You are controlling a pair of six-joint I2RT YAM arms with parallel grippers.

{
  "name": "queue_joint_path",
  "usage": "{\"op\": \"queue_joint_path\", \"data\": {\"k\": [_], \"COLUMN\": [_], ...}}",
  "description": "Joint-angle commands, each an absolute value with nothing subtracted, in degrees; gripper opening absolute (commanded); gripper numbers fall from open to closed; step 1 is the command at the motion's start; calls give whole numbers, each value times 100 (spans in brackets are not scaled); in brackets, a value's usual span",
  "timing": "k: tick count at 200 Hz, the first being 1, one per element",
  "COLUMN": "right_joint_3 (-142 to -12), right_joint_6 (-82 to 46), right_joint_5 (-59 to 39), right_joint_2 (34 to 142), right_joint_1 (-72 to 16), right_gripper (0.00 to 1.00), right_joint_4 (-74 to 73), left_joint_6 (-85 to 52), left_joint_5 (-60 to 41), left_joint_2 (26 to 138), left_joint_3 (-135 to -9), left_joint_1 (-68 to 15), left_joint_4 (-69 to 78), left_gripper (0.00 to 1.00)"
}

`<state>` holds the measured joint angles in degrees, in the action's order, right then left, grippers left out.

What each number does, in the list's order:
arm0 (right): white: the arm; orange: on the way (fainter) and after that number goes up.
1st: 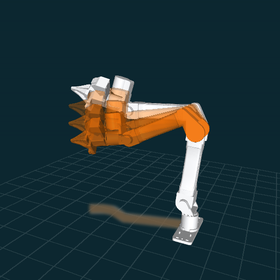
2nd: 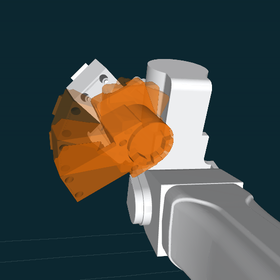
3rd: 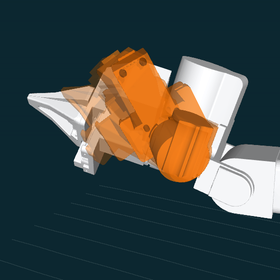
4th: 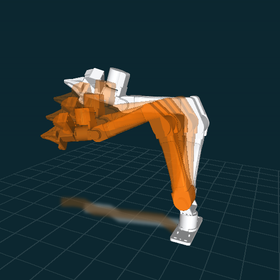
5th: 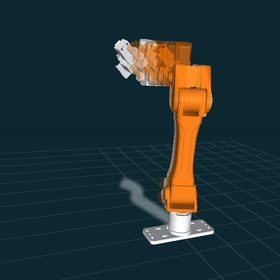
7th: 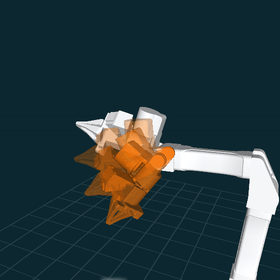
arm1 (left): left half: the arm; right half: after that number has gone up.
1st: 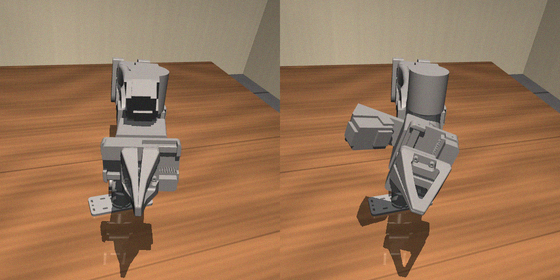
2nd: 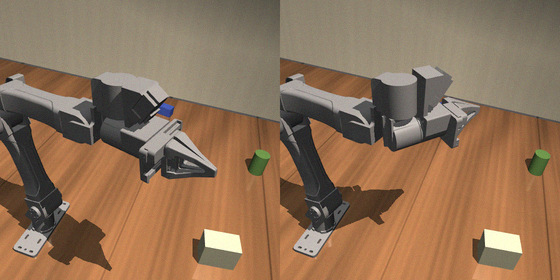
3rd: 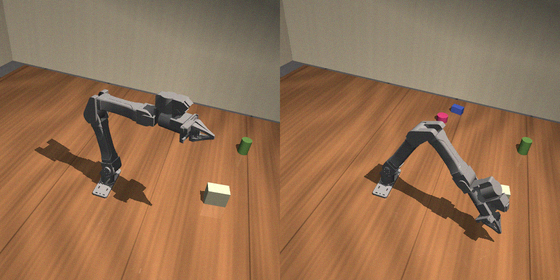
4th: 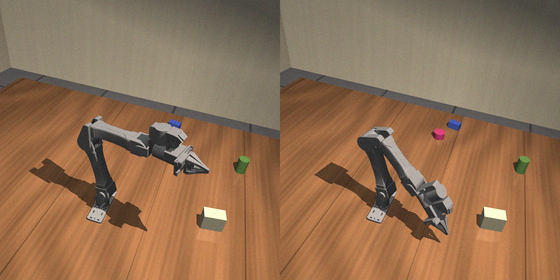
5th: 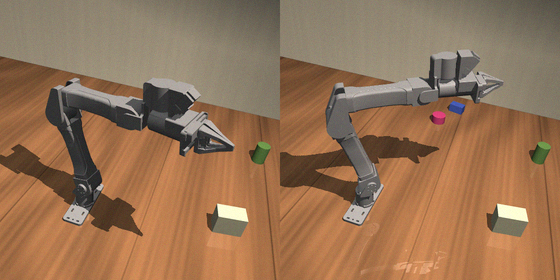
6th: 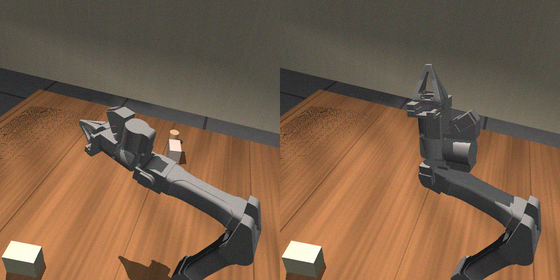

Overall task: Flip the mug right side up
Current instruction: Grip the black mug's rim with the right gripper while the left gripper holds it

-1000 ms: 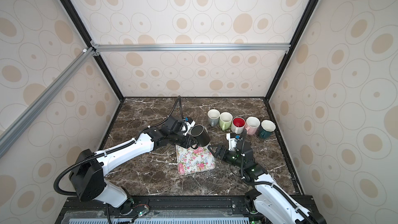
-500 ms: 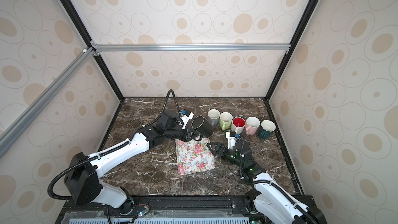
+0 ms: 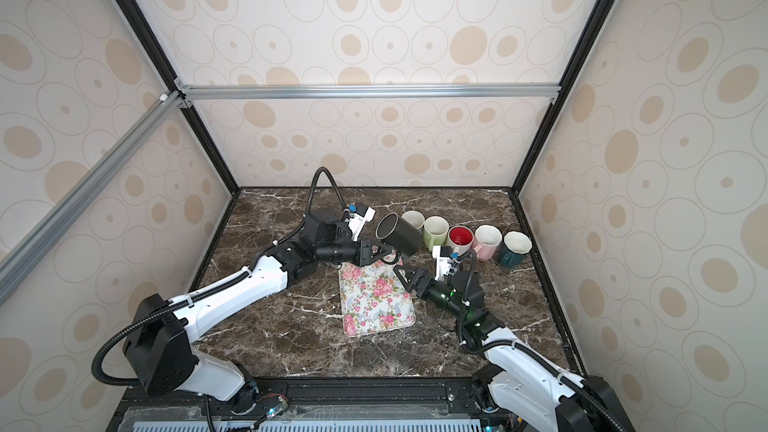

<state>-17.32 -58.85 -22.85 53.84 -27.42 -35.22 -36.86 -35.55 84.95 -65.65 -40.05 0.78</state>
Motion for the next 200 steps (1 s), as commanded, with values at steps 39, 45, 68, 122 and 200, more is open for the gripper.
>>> {"op": "queue_joint_path", "data": {"k": [39,45,68,122,200], "right_joint_3": [-1961,-2019,-2209,-2363,-2435], "right_joint_6": [-5959,-5946,-5915,-5952,-5823], "right_joint_5": [-2265,-2305,-2444,-2619,-2856], "right_joint_2": [5639,5676,5837,6040,6019], "right_joint_1": [-2795,-2798,-2804,-2804,-2805], "right_gripper": [75,75,74,50,47], "right_joint_4": [-4634,-4636,-4700,-5128,-5444], "left_joint_6": [-3984,-3979,-4069,-4173,-4350], "left_joint_5": [-4173,-4187,-4356,-4714,-5159], "left_joint_2": [8050,8042,8034,8073,8130], "left_joint_3": [-6399,-6376,-6273,-6091,-5638], "left_joint_1": [-3961,-3962,-3959,-3951,-3790], "left_joint_4": [1283,1296,1527,1998,2268], "left_gripper": [0,0,0,0,0]}}
